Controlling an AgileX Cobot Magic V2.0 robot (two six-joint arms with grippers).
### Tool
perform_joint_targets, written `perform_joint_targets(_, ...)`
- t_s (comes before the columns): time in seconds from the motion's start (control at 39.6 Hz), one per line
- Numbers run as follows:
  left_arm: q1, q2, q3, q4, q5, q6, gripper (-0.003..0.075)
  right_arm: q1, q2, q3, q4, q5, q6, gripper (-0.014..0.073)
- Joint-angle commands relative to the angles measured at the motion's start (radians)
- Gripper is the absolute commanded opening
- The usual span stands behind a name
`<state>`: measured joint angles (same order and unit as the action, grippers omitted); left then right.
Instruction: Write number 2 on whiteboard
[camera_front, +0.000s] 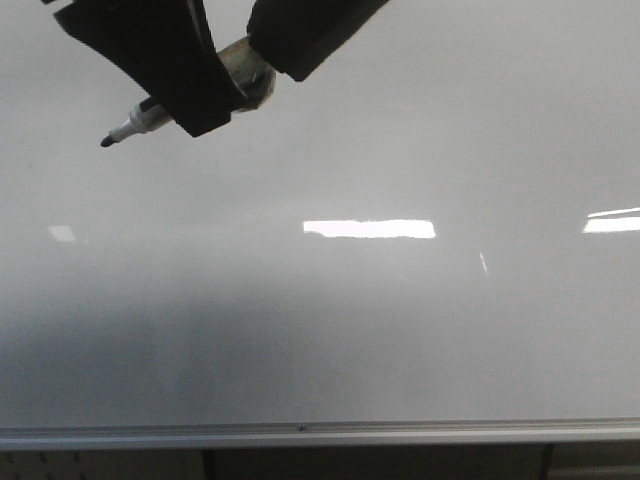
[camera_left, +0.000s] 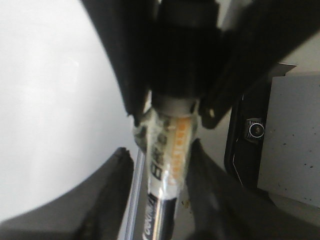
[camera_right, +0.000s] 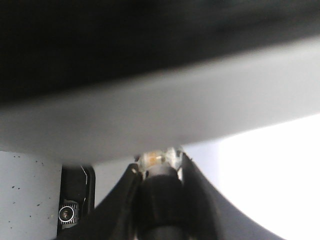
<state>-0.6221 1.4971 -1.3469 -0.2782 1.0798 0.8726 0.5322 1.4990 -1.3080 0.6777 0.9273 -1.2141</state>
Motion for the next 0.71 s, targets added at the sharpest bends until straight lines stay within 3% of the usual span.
perform_joint_targets(0.0,-0.006,-0.033,-0.034,-0.026,-0.038,-0.033,0.0446,-0.001,-0.036,-0.036,0.053,-0.014,-0.01,0.0074)
perform_joint_targets(0.23,0.053,-0.096,-0.034,-0.022,-0.015,-0.098,0.0462,-0.021,-0.064,-0.04,0.021,-0.018,0.018,0.0074)
perform_joint_targets(0.35,0.105,-0.166,-0.034,-0.02,0.028,-0.152,0.0462,-0.059,-0.09,-0.041,-0.042,-0.007,0.102,0.0074)
perform_joint_targets(0.56,0.167,-0.31,-0.023,-0.003,0.042,-0.254,0.0462,-0.143,-0.159,-0.041,-0.199,0.032,0.368,0.0074)
perform_joint_targets(0.68,0.187,-0.384,-0.016,0.067,0.048,-0.374,0.0462,-0.203,-0.226,-0.041,-0.288,0.065,0.602,0.0074)
